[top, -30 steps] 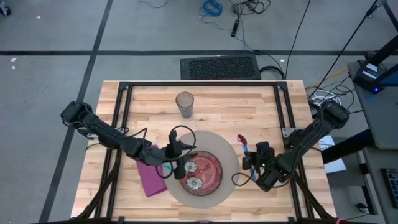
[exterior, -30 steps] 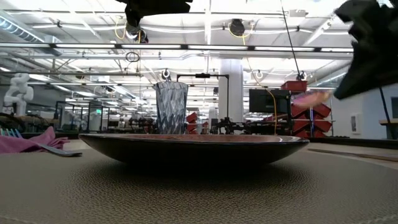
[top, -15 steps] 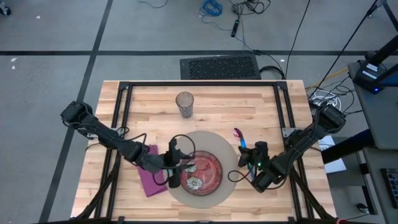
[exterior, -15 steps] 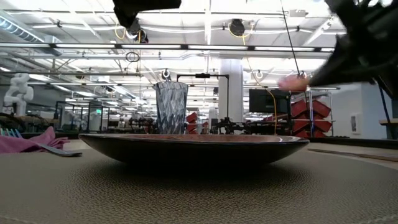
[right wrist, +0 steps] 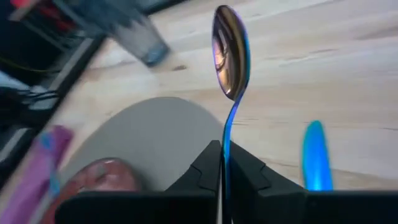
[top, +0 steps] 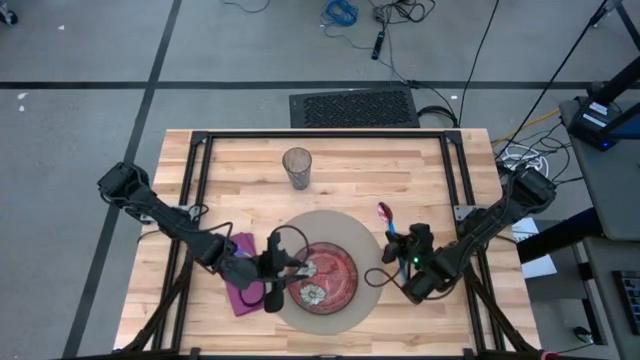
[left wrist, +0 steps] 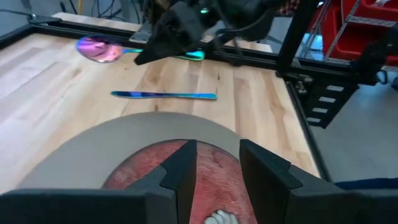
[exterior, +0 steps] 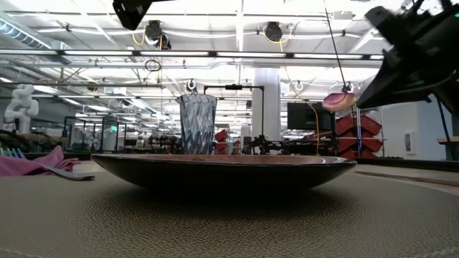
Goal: Set table place
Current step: Put the pink spoon on the right side of the blue table knife
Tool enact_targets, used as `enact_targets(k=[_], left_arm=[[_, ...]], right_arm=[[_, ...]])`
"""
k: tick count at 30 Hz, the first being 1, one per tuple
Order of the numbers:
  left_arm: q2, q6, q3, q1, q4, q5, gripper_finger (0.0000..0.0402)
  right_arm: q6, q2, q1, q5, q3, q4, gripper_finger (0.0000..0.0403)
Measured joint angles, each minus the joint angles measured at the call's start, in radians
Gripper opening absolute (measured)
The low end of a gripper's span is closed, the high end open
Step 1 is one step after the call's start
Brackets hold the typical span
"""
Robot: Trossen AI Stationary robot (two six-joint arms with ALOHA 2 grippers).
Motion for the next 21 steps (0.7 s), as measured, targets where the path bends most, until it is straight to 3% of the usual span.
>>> enact_targets(k=[12,21], left_arm=[[0.0,-0.019,0.0,-0.012,0.002,-0.041,0.0107],[0.0,-0.018,0.0,-0.007,0.008,-0.066,0.0107]], right_arm=[[-0.036,0.003,-0.028,-0.357,-0.017,-0.204,0.0],[-0.038,0.006,0.005,-0.457,-0.12,-0.119,0.0]])
